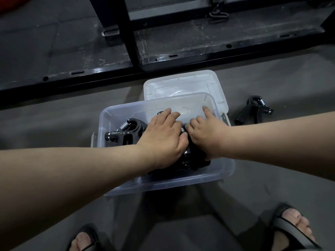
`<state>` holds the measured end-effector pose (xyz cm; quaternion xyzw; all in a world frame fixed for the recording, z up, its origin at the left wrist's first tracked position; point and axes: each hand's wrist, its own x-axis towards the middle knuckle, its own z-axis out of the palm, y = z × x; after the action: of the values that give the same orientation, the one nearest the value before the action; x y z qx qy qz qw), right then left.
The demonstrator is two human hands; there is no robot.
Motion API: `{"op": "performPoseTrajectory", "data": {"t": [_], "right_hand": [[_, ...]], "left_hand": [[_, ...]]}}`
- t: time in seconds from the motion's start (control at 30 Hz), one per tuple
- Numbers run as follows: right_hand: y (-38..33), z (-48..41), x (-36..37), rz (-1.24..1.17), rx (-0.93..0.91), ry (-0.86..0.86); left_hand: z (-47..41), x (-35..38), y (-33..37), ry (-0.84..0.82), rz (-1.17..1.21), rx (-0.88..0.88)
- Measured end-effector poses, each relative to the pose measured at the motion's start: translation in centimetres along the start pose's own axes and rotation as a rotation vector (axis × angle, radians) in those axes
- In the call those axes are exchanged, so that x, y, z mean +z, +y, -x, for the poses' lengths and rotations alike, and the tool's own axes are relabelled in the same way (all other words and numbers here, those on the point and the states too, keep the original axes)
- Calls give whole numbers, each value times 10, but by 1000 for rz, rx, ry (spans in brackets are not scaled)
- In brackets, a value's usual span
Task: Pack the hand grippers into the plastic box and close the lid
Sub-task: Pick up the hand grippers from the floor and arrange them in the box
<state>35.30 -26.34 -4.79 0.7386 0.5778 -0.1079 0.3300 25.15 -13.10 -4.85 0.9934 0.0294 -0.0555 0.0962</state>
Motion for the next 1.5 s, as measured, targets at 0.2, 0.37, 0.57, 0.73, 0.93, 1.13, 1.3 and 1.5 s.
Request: {"op": "performPoseTrajectory", "data": {"t": [0.2, 0.37, 0.57, 0.73, 0.93, 1.13, 1.3, 1.5], "right_hand": [[3, -7, -6, -60, -63, -24], [33, -8, -27, -69, -78, -145], [30, -4, -22, -15, -68, -116], [13, -1, -19, -23, -22, -111], [4, 8, -5, 25, 34, 33], [-4, 12, 4, 80, -155, 292], [-22, 14, 4, 252, -241, 148], [-27, 10, -2, 204, -240, 92]], "left_hand": [[1, -1, 0, -6, 9, 1], [0, -2, 0, -17, 12, -2], [0, -2, 0, -8, 18, -3], [0, -1, 1, 2, 5, 5], [1, -2, 1, 5, 3, -1], [0, -1, 0, 7, 7, 0], [0, -2, 0, -6, 12, 1], [0, -2, 1, -6, -1, 2]]}}
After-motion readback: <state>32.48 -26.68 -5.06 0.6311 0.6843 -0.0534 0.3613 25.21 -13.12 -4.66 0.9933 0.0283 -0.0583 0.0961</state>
